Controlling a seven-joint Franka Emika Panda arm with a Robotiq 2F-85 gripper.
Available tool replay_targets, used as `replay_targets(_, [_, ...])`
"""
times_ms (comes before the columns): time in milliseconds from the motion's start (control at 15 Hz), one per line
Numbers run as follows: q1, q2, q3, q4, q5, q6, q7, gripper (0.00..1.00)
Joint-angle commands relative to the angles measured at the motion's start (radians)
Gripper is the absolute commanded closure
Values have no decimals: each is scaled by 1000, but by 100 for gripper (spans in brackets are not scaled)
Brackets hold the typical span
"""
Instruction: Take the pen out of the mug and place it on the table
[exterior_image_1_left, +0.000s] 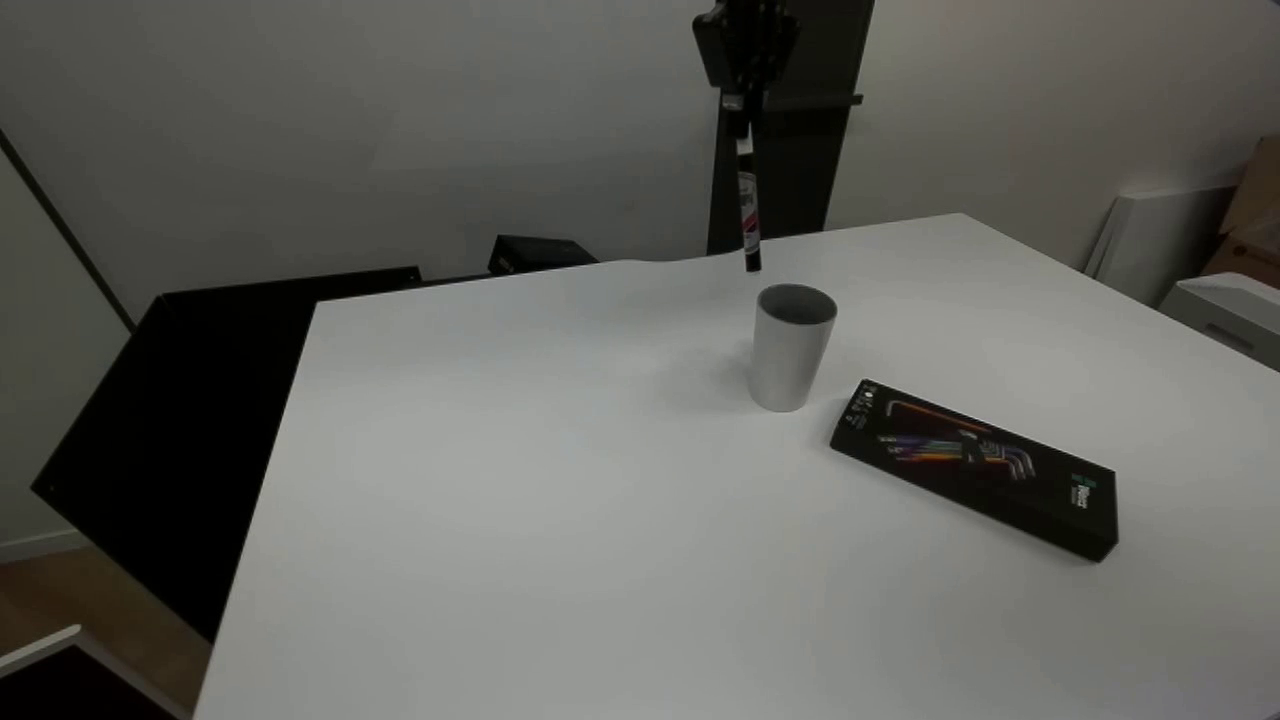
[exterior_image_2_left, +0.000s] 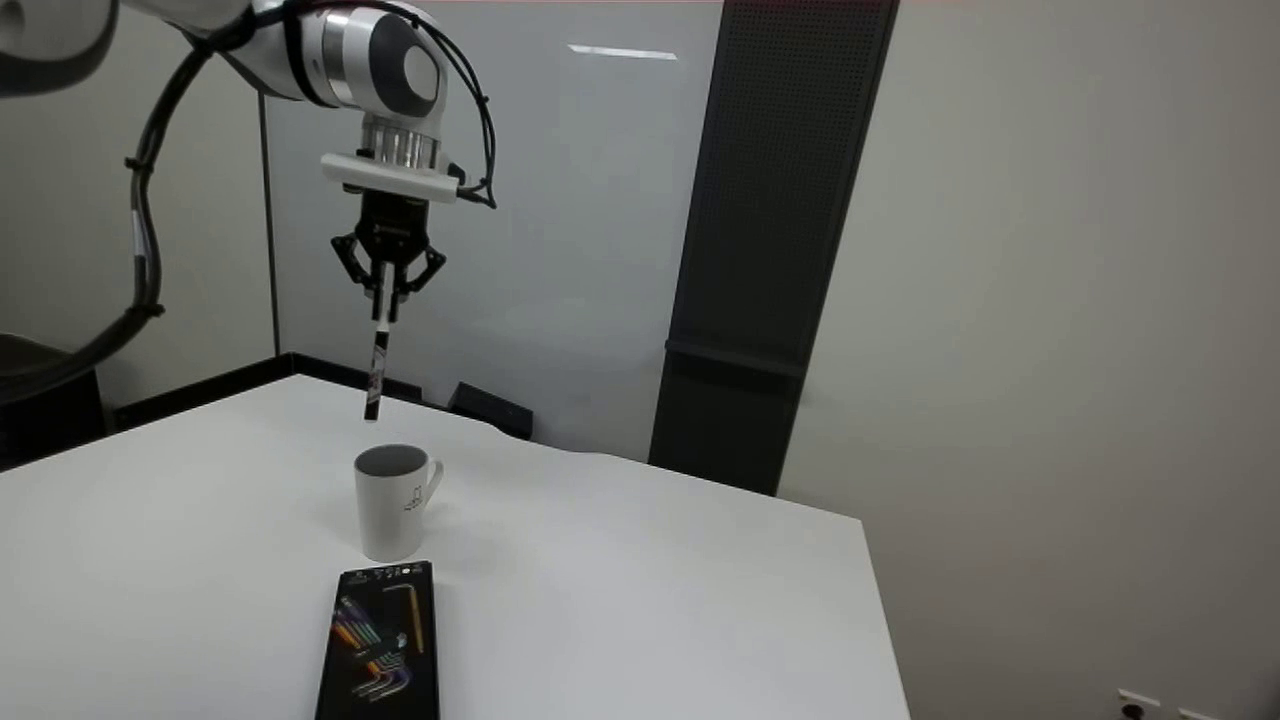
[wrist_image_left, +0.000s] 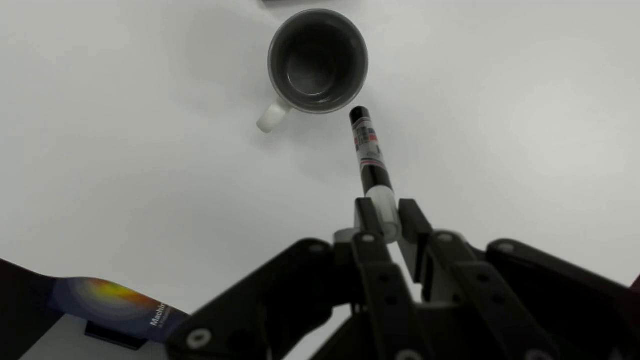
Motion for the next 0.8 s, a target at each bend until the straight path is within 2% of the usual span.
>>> replay_targets(0, [6,-9,28,-34,13,-7,-63,94])
replay_targets(733, [89,19,19,-179,-32,39,-51,94])
